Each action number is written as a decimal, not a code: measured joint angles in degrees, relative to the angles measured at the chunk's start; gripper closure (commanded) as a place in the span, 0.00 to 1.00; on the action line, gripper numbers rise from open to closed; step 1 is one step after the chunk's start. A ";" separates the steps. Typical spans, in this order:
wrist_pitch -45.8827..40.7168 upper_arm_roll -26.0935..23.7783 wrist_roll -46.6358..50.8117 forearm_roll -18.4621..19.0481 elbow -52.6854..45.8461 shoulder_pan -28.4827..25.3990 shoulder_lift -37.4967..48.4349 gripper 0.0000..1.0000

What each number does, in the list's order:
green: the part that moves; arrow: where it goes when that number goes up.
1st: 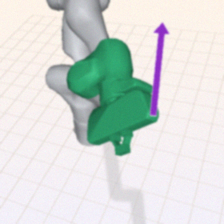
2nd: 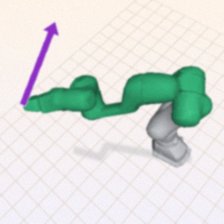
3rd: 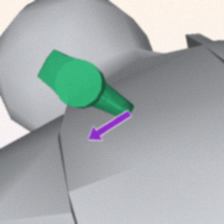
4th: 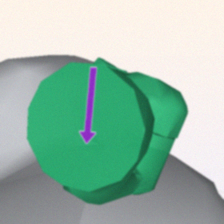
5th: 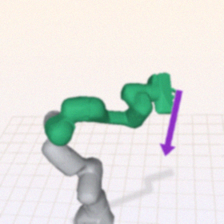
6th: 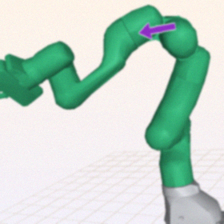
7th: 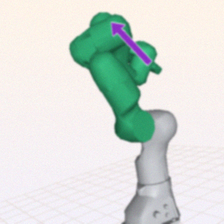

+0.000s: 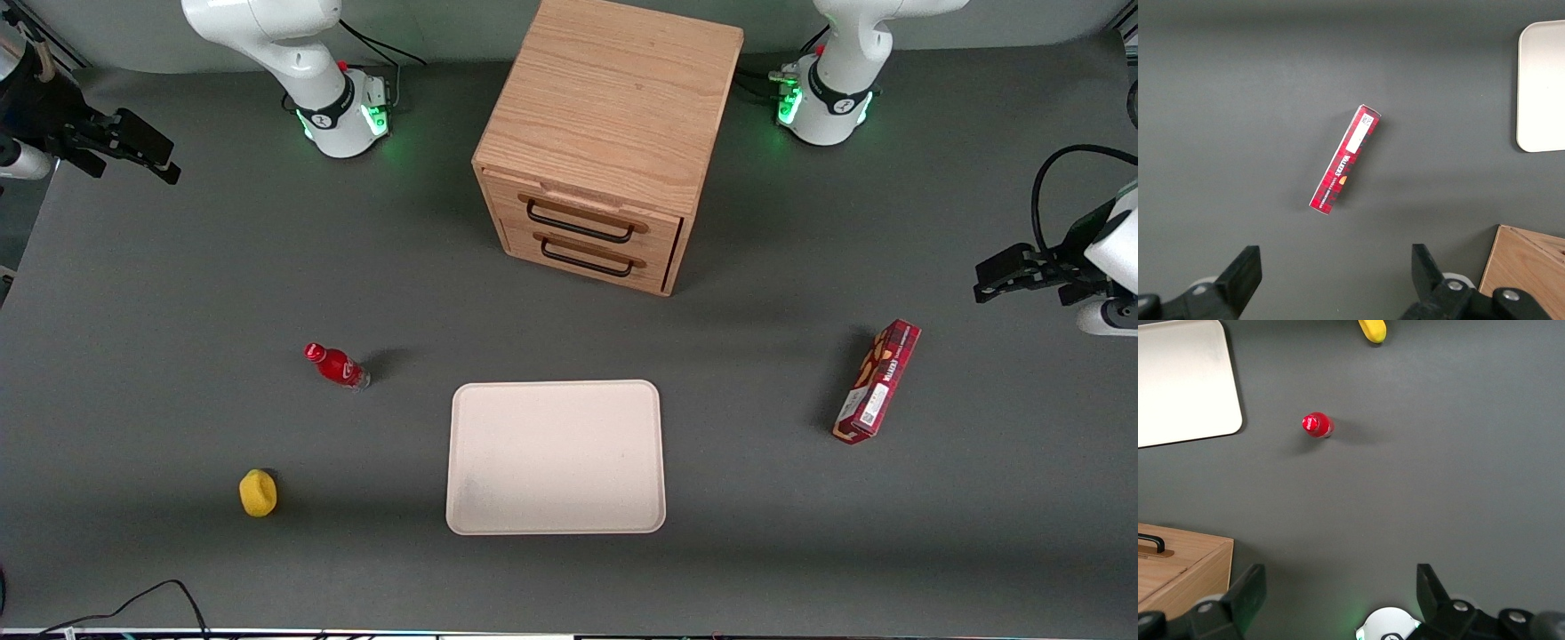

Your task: Open upper drawer

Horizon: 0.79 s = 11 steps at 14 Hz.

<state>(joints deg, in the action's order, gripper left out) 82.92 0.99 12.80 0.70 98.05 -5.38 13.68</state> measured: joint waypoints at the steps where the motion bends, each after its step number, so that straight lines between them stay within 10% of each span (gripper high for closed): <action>1: -0.07 0.01 0.00 0.00 0.00 0.00 0.00 0.00; 11: -2.68 -0.04 -3.34 -2.44 -1.39 -0.12 -0.42 0.00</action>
<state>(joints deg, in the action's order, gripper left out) 80.25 0.94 9.46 -1.74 96.66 -5.50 13.25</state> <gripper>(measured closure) 0.000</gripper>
